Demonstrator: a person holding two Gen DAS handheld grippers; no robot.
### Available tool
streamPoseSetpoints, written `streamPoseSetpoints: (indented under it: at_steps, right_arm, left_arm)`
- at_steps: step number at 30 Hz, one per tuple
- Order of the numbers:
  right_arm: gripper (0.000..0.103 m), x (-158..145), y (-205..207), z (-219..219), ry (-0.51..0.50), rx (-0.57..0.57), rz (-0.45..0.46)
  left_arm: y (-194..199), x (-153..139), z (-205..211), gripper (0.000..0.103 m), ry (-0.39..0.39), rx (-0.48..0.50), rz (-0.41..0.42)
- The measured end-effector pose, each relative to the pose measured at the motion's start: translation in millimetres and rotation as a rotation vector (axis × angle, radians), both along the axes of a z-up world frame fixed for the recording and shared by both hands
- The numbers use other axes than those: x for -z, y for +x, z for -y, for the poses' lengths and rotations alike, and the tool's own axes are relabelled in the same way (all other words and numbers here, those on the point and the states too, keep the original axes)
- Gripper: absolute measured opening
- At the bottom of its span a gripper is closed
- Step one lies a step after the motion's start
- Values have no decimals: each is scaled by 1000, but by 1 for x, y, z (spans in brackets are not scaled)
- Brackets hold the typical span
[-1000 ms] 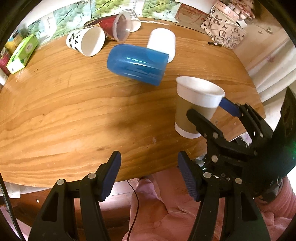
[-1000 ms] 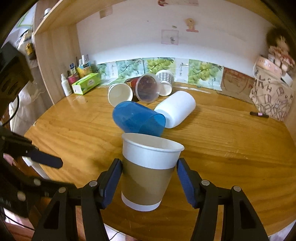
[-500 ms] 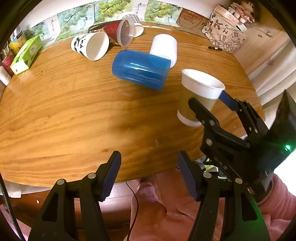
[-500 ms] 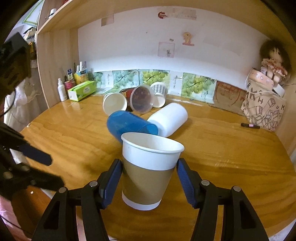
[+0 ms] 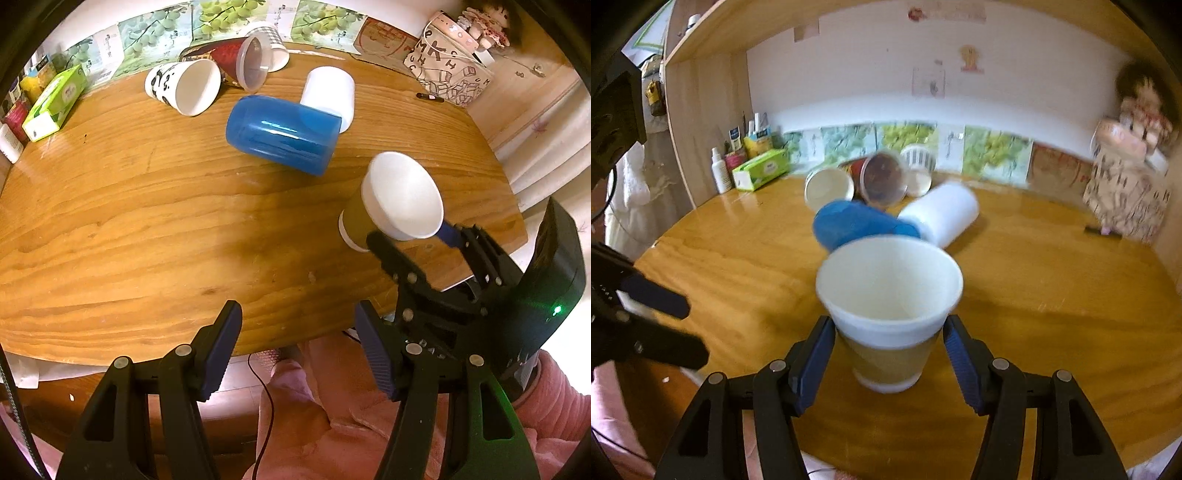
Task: Flip cup upright
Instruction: 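Lower the upright cup onto the desk with the right gripper and open it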
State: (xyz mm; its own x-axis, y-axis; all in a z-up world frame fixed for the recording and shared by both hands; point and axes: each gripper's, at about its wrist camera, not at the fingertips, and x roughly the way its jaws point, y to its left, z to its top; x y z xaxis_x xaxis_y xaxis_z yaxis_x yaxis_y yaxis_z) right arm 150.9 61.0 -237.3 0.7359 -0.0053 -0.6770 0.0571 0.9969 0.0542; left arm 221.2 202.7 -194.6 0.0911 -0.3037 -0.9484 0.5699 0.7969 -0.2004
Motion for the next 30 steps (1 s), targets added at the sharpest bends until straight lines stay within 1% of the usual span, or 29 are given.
streamPoseSetpoints:
  at_steps: [3,8,10,12,15,16,19,24,27,30]
  right_arm:
    - [61,4,-4,-1,5,-18,-47]
    - [62,0,-11,-2,29,-44,-83]
    - [65,-2,-13,-2,31,-50,-105]
    - [69,-5,-17,-1,39,-58,-126]
    - [75,-9,-21,1,63,-49,-170]
    - [75,-12,-25,3,74,-37,-184]
    - [81,-23,-32,8,78,7,-198]
    - [81,-46,-47,17,81,80,-236]
    - [81,-61,-50,20,94,82,-253]
    - [81,-79,-53,23,117,84,-258]
  left_arm:
    - [-1,-1,2,68,-5,10,1]
    - [-5,0,5,72,-3,17,3]
    - [-6,0,5,75,1,13,3]
    - [-6,1,3,81,3,4,2]
    - [-5,6,-1,81,20,-31,-11]
    - [-4,8,-5,81,29,-51,-14]
    - [-5,9,-12,81,61,-92,3]
    - [-9,0,-20,81,53,-144,17]
    - [-11,-11,-21,81,51,-160,47]
    - [-14,-31,-20,81,35,-171,86]
